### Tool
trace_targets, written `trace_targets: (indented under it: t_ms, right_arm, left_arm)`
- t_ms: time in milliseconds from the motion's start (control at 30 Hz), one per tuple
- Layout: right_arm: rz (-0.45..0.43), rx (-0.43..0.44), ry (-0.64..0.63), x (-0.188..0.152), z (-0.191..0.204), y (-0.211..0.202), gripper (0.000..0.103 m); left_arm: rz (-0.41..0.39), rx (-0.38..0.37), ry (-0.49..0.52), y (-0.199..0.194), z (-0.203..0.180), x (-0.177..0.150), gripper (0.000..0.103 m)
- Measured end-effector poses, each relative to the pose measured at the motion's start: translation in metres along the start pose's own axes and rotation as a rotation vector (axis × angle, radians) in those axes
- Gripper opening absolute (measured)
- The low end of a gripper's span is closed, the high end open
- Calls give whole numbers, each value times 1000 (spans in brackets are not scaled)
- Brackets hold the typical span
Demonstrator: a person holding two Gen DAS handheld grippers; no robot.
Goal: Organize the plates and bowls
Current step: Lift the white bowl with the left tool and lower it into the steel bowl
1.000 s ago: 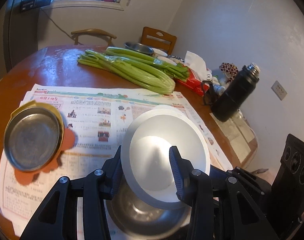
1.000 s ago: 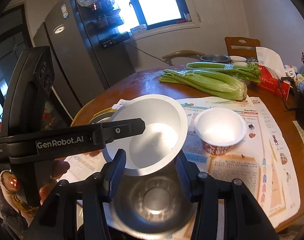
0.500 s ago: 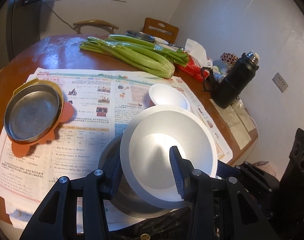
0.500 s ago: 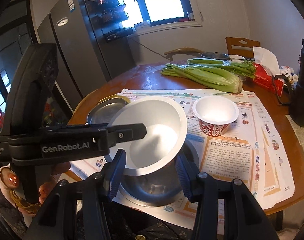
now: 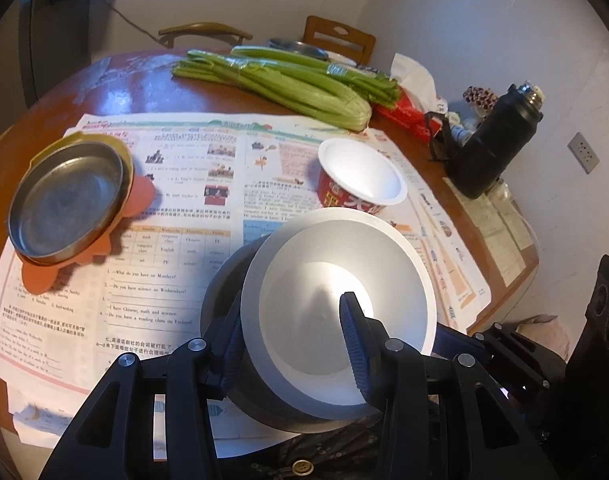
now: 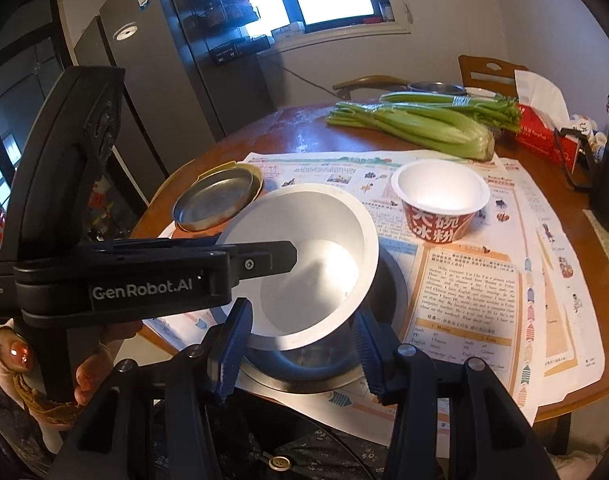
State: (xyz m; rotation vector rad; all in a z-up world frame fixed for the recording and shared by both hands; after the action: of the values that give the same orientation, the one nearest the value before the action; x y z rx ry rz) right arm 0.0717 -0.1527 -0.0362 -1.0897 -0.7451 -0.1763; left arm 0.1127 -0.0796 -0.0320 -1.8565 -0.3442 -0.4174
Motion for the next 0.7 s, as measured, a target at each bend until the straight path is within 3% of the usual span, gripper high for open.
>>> trace_targets:
  t_ms: [700]
  right_arm:
    - [46,18,26,-9,-13,25,51]
  left_arm:
    - [59,51,-11,28,9,-7,45]
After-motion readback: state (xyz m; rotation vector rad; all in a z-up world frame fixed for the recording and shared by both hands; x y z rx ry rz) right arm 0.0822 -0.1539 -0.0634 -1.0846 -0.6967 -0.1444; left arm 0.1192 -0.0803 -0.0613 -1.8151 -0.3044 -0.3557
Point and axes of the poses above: each gripper's, at about its wrist camera, not at the fingertips, and y roughly the way its jaws point, z to its left, x to its top, the point moved 7 cm from there along y, roughly the way its jaws point, and after that the axes turned 6 degrees about z, right-handed, at the moved point
